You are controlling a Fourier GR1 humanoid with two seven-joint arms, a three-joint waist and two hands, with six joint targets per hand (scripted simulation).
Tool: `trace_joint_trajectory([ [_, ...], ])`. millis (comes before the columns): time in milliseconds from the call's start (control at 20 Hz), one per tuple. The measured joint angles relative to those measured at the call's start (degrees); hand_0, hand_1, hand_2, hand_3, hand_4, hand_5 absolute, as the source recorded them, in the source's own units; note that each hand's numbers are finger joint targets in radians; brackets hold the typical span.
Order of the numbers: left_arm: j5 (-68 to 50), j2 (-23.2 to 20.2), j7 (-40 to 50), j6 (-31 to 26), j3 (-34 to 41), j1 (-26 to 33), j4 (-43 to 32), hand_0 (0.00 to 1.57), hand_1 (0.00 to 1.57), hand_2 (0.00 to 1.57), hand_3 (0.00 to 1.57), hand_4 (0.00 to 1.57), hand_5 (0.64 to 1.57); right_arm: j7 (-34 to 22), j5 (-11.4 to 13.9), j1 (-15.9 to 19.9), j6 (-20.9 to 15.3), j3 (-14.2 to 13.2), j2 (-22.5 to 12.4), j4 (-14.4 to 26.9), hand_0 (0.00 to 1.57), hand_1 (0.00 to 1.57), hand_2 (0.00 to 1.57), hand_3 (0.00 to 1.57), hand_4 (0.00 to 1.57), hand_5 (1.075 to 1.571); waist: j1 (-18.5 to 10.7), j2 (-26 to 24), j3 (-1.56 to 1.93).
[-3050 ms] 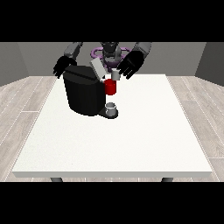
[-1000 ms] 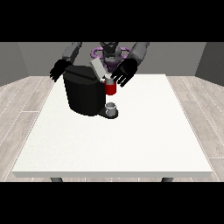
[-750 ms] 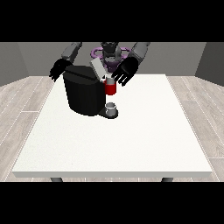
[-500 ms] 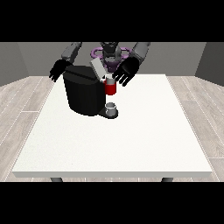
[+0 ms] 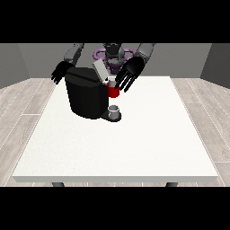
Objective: Insert the coffee pod into the coffee machine and close the lid
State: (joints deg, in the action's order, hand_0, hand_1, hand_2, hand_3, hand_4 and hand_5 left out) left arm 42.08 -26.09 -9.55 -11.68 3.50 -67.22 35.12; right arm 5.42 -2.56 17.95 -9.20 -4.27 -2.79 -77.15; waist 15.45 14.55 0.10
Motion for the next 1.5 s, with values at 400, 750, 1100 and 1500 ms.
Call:
trace_joint_trajectory([
  [400,1.19,0.51,0.06,-0.54,-0.34,0.53,0.04,0.0,0.0,0.0,0.0,0.0,1.571,-1.24,0.42,0.81,-1.19,-0.19,0.06,0.7,0.0,0.0,0.0,0.0,0.42,1.571,-1.02,-1.09,-0.07],
  [750,1.42,2.52,0.63,-0.42,-0.46,3.37,1.23,0.0,0.0,0.0,0.0,0.0,1.571,-0.23,-0.39,-2.2,-0.64,-0.6,0.39,2.0,0.0,0.0,0.0,0.0,0.38,1.571,-2.65,-4.89,-0.08],
  [1100,-4.69,7.84,1.01,-0.31,4.02,8.24,2.8,0.0,0.0,0.0,0.0,0.08,1.571,1.49,-1.63,-6.18,-0.35,-2.51,-0.01,3.65,0.0,0.0,0.0,0.0,0.4,1.571,-6.78,-10.84,-0.1],
  [1500,-17.61,15.06,-3.18,-0.97,13.55,18.67,3.11,0.0,0.0,0.0,0.0,0.0,1.571,1.0,-1.44,-11.78,0.65,-2.84,-1.79,2.04,0.0,0.0,0.0,0.0,0.37,1.571,-11.59,-20.23,-0.15],
])
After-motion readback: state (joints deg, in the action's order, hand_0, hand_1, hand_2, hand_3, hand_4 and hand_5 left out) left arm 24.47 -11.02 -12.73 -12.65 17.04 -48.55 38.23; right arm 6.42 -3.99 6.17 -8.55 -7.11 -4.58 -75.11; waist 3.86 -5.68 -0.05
